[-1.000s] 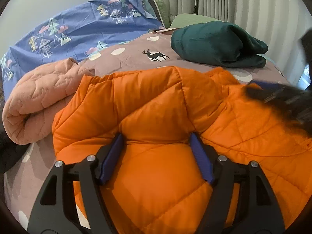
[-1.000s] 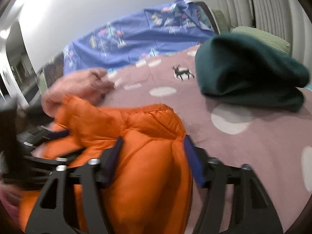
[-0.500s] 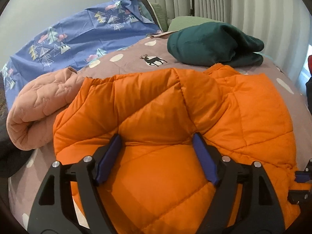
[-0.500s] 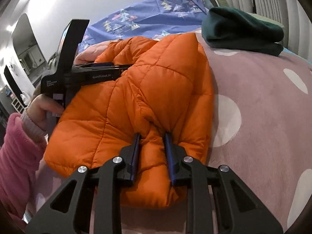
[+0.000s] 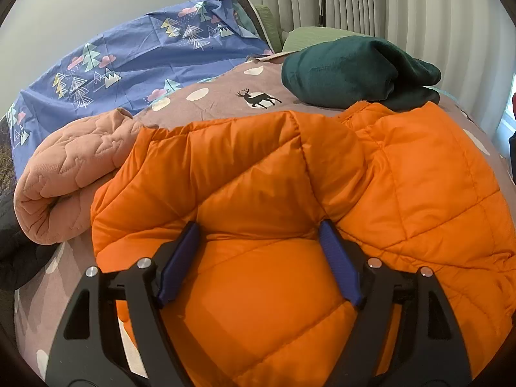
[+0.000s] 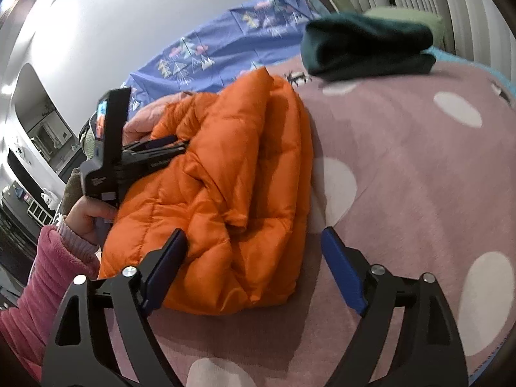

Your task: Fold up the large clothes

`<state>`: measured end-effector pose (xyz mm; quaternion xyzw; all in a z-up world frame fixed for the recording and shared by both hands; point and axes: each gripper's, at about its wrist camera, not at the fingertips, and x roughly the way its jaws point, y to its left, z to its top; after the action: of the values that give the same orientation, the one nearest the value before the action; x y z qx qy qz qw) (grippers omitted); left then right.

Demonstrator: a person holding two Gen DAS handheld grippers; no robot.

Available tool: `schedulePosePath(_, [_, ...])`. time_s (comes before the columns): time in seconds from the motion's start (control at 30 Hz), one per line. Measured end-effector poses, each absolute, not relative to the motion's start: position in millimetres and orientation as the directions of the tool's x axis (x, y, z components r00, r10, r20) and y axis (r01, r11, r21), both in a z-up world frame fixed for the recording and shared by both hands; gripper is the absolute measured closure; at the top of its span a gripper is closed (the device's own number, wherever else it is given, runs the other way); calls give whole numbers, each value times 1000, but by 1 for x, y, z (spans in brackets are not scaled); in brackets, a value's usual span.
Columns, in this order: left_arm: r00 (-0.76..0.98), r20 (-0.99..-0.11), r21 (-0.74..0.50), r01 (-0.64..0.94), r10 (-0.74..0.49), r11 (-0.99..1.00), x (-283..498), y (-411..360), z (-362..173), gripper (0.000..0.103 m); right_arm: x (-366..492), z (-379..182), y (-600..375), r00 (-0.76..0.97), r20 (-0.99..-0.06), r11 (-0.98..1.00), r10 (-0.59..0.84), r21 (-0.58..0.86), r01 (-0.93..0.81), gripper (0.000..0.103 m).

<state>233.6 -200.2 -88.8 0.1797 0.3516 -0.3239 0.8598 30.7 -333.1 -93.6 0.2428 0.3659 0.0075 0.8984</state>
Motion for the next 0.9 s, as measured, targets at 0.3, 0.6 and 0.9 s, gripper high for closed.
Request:
schedulePosePath(0.3, [547, -714, 80, 684, -438, 725, 233, -197, -90, 25, 50, -109, -347, 696, -664, 834, 272, 524, 175, 7])
schedulePosePath(0.6, [546, -714, 78, 684, -438, 726, 233, -198, -90, 25, 64, -111, -350, 669, -652, 789, 357, 594, 158, 5])
schedulePosePath(0.9, [543, -715, 69, 682, -441, 728, 234, -196, -90, 25, 68, -118, -340, 686, -662, 852, 302, 510, 117, 37])
